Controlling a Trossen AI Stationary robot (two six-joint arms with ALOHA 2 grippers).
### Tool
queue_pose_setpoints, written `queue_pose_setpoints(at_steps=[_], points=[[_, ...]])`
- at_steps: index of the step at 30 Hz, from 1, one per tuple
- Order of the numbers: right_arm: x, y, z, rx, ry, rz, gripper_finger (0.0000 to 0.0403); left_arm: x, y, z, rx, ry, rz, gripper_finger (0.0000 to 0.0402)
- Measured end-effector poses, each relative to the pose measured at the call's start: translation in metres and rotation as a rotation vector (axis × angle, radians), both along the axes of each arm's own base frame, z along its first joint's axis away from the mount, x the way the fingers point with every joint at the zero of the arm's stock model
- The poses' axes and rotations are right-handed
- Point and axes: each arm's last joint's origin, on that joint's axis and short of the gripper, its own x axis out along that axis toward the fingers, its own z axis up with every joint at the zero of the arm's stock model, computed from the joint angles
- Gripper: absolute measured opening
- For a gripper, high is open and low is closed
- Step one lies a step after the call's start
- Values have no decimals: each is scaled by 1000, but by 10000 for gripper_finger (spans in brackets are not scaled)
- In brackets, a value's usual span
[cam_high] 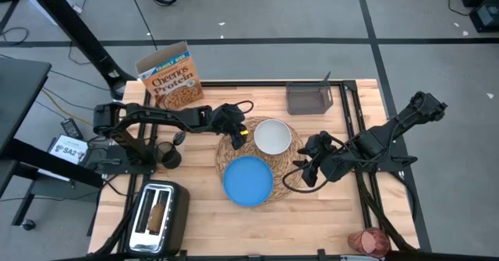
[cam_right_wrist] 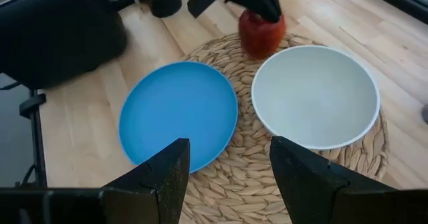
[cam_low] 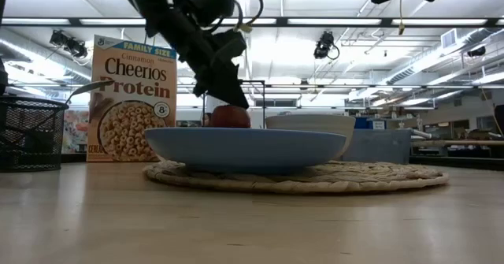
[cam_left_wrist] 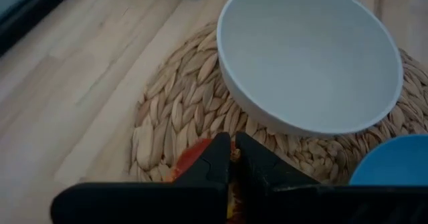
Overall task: Arrange a breakfast setting
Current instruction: Put the apple on the brown placemat
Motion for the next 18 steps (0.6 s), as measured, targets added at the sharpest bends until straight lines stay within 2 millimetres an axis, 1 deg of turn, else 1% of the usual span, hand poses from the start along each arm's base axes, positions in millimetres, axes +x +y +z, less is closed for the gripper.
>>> queue_pose_setpoints(at_steps=[4, 12, 18], points=[[-1, 2, 0, 0, 0, 7, 213, -2, -1, -5, -1, -5, 0, 20], [-1, 1, 0, 1, 0, 7, 213, -1, 0, -4, 8, -10, -3, 20], [-1, 2, 0, 5, 3, 11, 213, -1, 1, -3, 37, -19, 31, 20]])
